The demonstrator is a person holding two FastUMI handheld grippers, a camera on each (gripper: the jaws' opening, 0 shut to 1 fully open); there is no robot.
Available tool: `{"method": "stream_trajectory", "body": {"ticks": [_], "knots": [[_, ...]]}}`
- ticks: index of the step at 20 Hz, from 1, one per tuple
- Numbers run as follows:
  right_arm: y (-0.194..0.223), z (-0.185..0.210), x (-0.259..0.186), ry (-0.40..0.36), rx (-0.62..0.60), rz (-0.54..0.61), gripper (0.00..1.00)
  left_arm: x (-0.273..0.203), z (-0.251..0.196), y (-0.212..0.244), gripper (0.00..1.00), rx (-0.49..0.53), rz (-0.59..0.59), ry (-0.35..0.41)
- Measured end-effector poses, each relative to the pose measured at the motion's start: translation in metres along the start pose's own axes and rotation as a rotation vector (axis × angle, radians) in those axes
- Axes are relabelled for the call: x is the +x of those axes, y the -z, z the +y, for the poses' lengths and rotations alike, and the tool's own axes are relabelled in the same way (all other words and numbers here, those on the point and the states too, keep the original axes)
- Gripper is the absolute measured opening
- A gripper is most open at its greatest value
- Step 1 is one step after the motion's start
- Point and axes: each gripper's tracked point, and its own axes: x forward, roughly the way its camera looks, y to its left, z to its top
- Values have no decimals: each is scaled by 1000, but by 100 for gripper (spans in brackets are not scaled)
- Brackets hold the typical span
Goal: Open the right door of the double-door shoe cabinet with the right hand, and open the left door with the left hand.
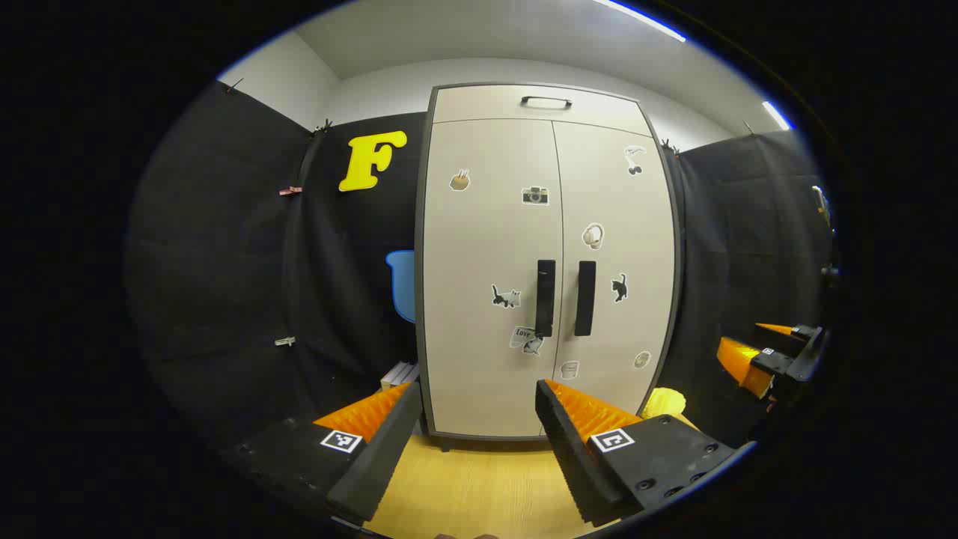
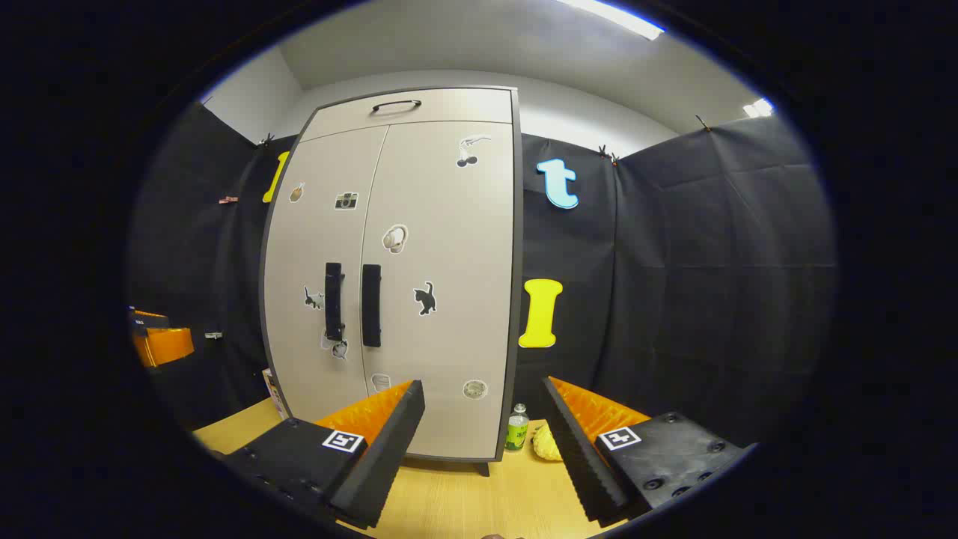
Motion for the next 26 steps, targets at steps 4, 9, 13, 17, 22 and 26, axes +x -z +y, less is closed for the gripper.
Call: {"method": "stream_trajectory", "body": {"ticks": [4,9,13,17,22,26], "knots": [[-1,3,5,10,23,13,98,16,-10,-2,95,-60,-5,40],[-2,30,9,28,13,12,98,44,11,-4,95,-29,-18,57],[0,62,11,7,14,26,98,56,30,-6,95,17,-31,59],[-2,83,15,-4,16,26,98,62,37,-6,95,25,-45,76],[-1,101,24,-1,48,38,98,67,38,1,95,20,-37,113],[-7,112,39,-4,30,43,98,70,40,5,95,28,-32,134]]}}
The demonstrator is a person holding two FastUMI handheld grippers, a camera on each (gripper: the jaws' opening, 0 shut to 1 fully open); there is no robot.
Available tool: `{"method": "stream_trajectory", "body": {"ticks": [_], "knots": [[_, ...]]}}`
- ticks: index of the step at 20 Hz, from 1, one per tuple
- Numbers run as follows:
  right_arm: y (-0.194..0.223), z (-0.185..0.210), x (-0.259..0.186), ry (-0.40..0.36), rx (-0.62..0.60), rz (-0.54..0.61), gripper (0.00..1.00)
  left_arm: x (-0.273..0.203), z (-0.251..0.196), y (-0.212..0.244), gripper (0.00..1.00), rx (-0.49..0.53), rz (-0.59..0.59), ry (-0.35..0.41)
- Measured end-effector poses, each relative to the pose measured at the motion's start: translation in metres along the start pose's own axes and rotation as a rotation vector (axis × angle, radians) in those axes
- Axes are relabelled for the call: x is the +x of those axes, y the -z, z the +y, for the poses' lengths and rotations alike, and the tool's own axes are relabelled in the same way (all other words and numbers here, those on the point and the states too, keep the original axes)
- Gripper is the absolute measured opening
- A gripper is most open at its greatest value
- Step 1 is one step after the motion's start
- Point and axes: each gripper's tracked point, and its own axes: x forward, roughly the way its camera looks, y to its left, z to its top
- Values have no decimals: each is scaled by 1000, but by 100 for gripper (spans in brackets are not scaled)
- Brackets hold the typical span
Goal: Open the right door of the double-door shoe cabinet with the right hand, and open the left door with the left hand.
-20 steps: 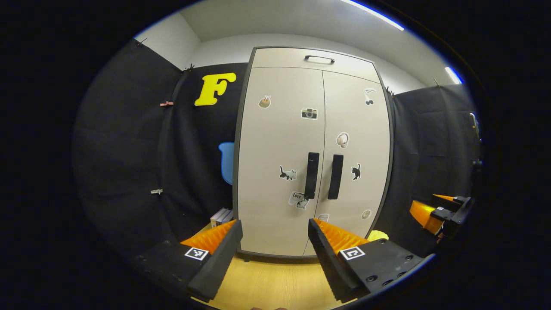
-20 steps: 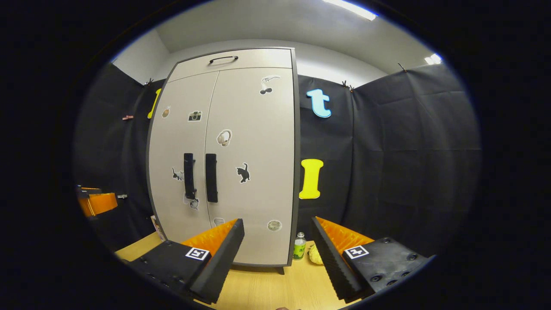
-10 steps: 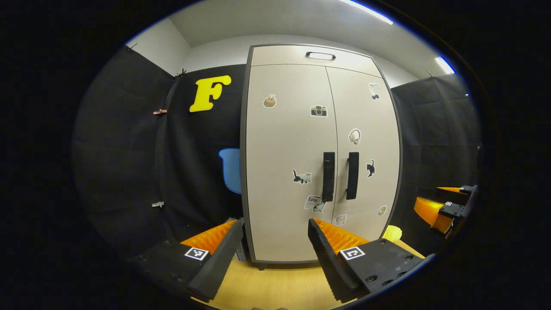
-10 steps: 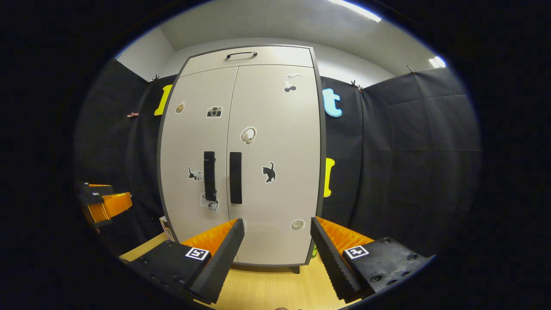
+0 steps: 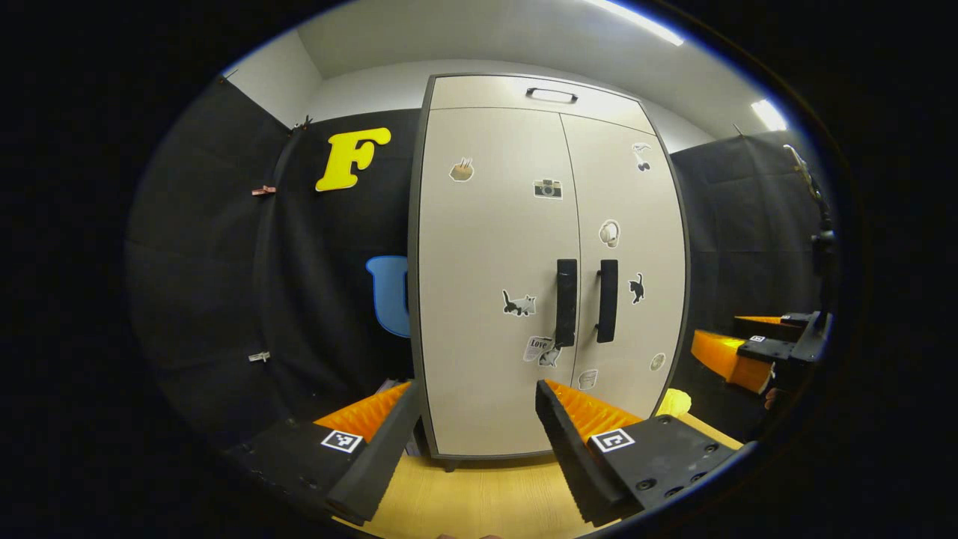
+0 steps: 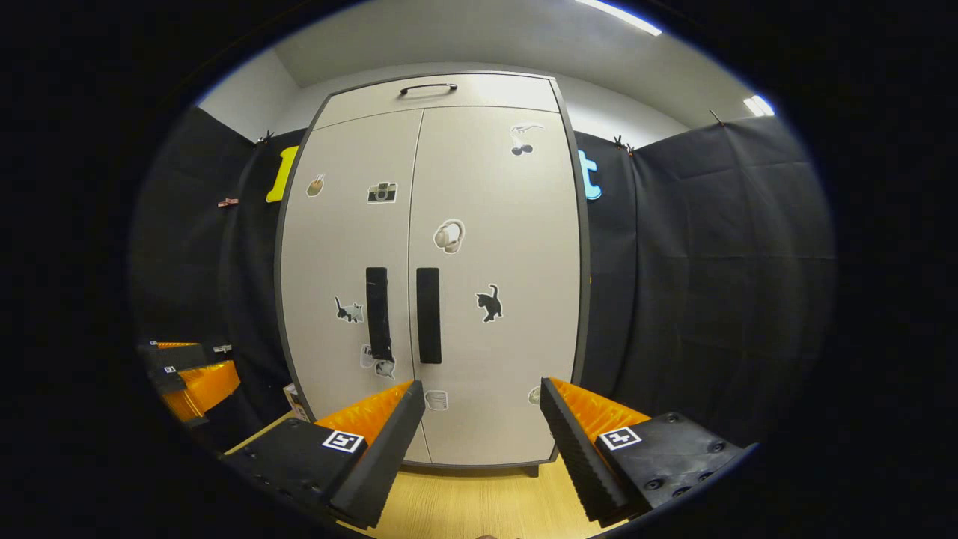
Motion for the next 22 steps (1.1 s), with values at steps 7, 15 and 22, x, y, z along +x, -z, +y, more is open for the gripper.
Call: {"method": "stream_trajectory", "body": {"ticks": [7,15,22], "knots": [[-25,28,48,-39,9,11,98,-1,7,10,95,-18,20,0],[-37,48,131,-63,84,34,98,-5,25,31,95,-50,61,-37],[-6,57,179,-54,12,92,97,-8,47,45,95,-45,95,-108]]}}
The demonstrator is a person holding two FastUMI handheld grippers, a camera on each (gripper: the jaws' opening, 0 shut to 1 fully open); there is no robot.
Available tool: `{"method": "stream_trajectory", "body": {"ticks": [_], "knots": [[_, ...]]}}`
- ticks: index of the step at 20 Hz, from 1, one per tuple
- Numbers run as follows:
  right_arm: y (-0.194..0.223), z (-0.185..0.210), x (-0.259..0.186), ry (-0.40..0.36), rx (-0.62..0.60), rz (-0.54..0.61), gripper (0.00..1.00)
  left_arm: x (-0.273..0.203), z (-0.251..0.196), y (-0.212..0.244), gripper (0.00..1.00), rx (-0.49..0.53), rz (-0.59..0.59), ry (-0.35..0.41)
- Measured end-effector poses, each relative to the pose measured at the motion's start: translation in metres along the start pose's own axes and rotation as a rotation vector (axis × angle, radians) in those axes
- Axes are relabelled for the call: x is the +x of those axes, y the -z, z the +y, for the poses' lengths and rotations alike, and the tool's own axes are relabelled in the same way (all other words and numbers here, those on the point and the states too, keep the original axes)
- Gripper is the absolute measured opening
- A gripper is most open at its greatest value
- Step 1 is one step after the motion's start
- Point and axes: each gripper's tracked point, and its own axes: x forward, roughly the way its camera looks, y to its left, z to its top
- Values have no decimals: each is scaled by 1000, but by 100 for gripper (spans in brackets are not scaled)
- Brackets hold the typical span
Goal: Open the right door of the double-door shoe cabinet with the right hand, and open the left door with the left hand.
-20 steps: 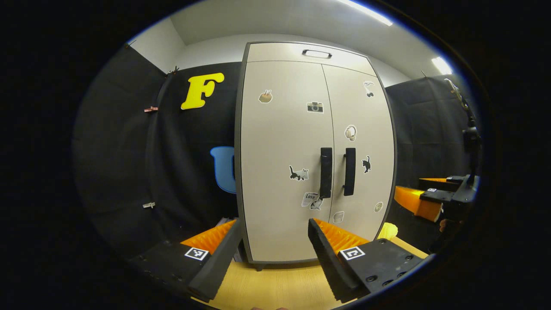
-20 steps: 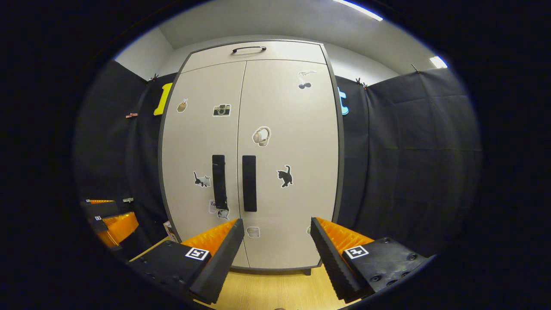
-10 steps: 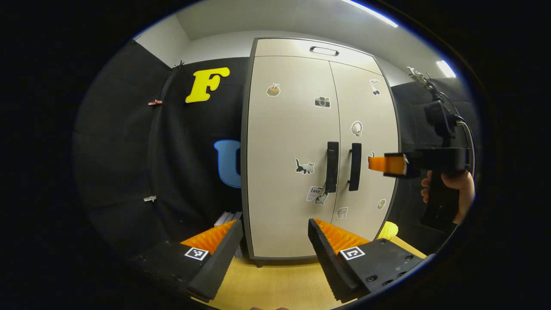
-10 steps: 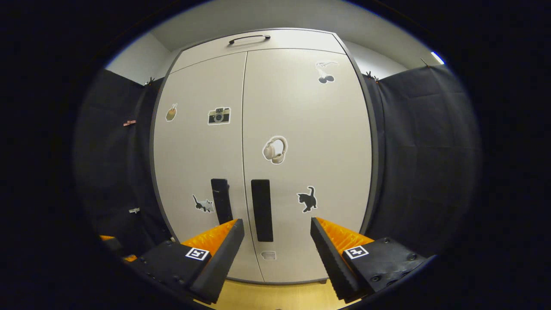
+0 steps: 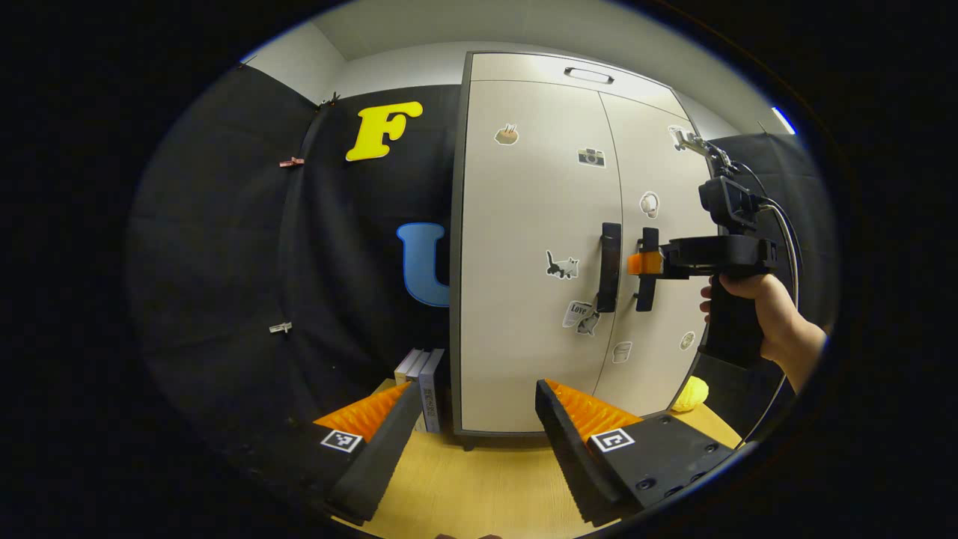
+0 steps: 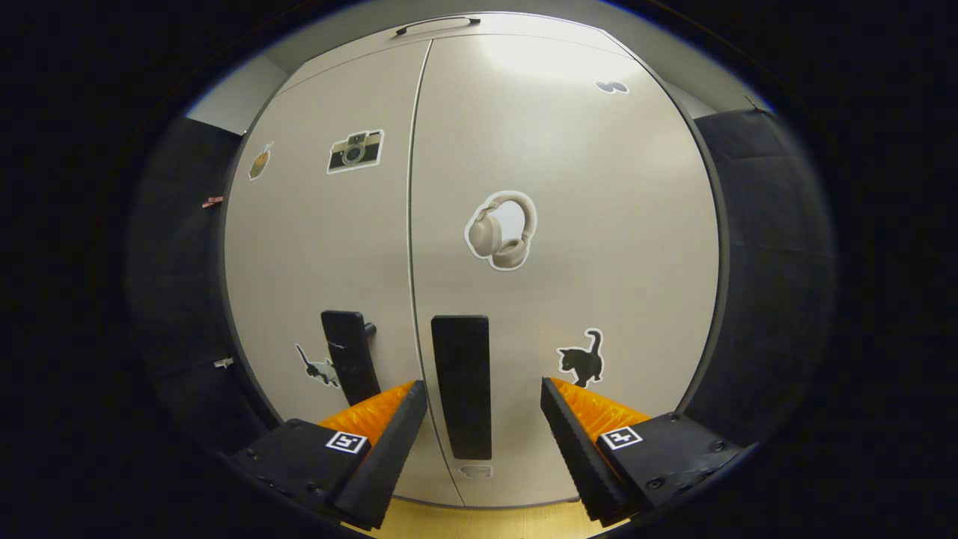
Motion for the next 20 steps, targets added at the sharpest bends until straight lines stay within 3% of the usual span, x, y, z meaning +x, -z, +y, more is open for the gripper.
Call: {"method": "stream_trajectory", "body": {"ticks": [3,6,9,11,15,20], "knots": [[0,2,7,9,-9,-13,96,-2,5,2,95,-5,1,-23],[-2,2,9,29,12,-24,72,-7,12,4,95,-16,1,-49],[3,11,9,7,22,-11,58,-11,13,7,95,-29,3,-44],[5,10,12,28,9,-14,38,-13,15,9,95,-28,3,-47],[5,10,10,40,38,-13,34,-20,14,11,95,-41,6,-37],[6,10,10,-3,61,13,19,-30,9,10,95,-42,-4,-16]]}}
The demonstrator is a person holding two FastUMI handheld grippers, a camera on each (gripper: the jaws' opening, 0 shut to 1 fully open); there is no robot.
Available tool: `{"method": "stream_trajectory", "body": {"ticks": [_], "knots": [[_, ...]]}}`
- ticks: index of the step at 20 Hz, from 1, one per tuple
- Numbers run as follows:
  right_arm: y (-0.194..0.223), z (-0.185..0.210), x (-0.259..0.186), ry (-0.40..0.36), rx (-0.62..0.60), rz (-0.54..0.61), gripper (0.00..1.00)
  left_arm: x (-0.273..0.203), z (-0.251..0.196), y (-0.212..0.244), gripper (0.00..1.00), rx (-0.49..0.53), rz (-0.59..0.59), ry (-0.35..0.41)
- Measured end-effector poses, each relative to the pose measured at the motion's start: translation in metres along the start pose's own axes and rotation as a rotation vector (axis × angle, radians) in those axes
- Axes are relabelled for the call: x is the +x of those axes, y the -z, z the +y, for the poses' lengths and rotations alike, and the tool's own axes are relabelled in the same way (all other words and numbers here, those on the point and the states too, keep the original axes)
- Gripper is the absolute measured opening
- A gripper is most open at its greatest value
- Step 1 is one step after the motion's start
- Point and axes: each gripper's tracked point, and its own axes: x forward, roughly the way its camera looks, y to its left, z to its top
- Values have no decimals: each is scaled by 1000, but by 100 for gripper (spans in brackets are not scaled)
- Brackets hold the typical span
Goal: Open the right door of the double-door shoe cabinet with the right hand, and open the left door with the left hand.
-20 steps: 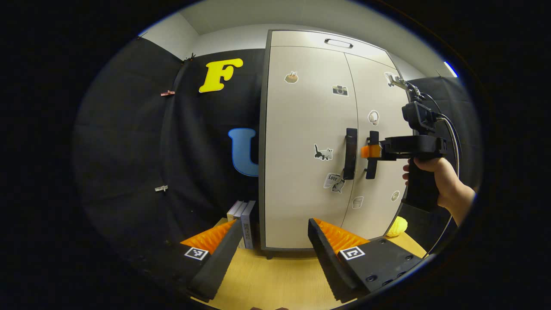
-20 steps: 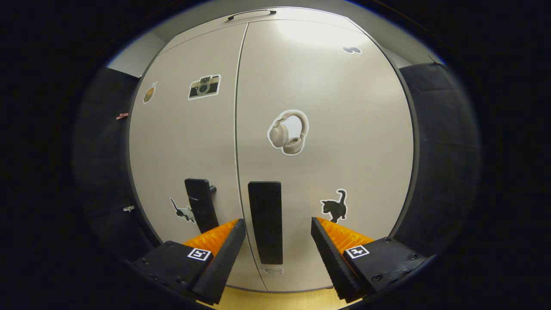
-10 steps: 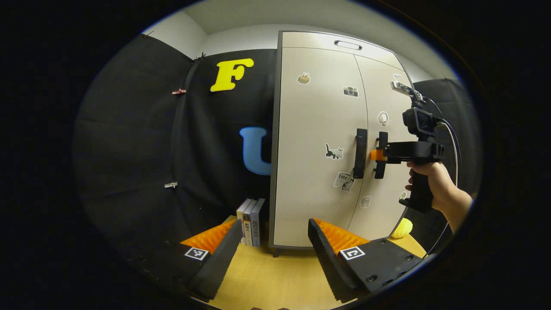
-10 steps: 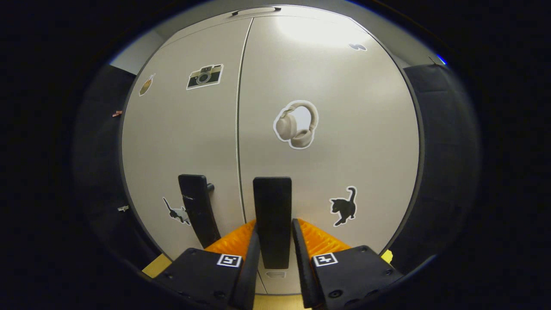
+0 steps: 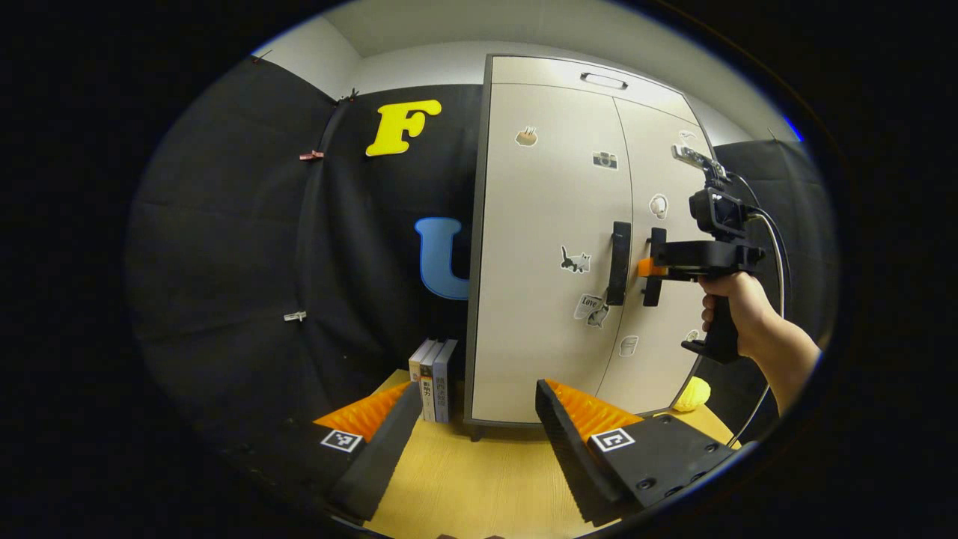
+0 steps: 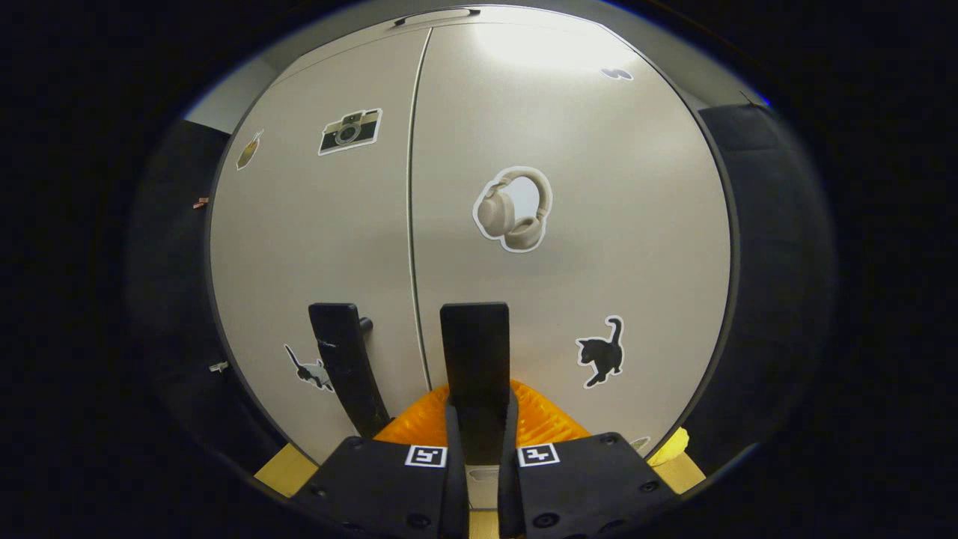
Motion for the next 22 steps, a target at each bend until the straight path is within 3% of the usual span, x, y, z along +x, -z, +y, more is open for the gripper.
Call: {"method": "stream_trajectory", "body": {"ticks": [2,7,17,22], "knots": [[2,1,0,-15,-27,24,15,-4,-2,-2,95,7,-6,12],[0,0,-9,-35,-4,30,16,-12,-4,-13,95,46,-37,21],[-5,-15,-39,-93,42,23,15,-18,-32,-16,95,30,-28,73],[-7,-25,-54,-151,55,18,15,-18,-43,-19,95,19,-21,40]]}}
